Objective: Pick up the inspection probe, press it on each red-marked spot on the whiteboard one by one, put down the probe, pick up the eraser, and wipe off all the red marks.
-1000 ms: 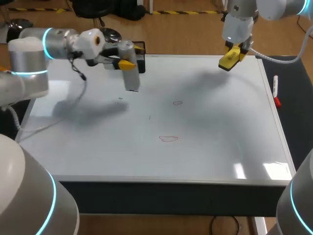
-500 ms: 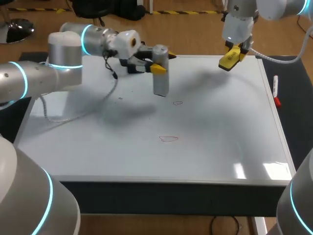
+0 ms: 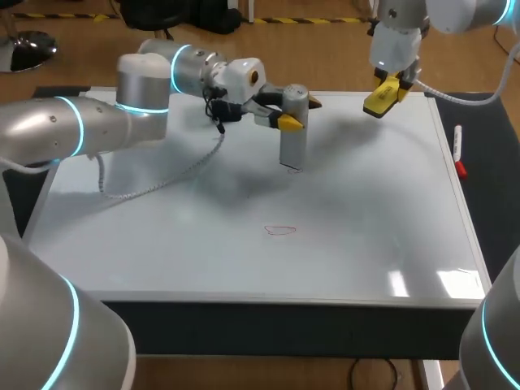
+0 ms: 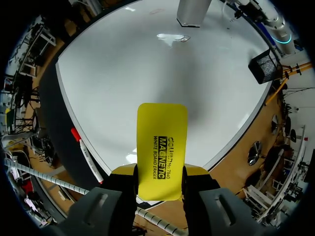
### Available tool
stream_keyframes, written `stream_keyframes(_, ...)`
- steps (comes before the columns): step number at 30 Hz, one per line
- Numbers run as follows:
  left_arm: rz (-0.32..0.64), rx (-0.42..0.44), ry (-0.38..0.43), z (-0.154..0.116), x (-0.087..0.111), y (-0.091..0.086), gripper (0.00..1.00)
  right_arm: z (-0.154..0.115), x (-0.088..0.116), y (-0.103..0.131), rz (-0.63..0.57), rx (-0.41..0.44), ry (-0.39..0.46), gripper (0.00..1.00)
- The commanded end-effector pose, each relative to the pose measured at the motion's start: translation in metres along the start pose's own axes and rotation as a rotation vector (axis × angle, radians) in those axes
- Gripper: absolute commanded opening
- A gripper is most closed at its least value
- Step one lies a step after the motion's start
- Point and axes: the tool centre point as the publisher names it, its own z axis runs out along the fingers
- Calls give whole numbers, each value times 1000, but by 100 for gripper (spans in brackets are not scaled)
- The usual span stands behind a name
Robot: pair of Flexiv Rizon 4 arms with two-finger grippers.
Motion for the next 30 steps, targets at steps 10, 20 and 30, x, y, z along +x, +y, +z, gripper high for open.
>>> stream_keyframes(10, -12, 10, 71, -5, -16, 21, 0, -1, 0, -1, -2, 0, 4, 0)
stream_keyframes(20, -31, 13, 57, -7, -16, 32, 0, -1, 0, -1, -2, 0, 4, 0)
stream_keyframes(30, -40, 1, 50, -7, -15, 39, 0, -1, 0, -1, -2, 0, 4, 0)
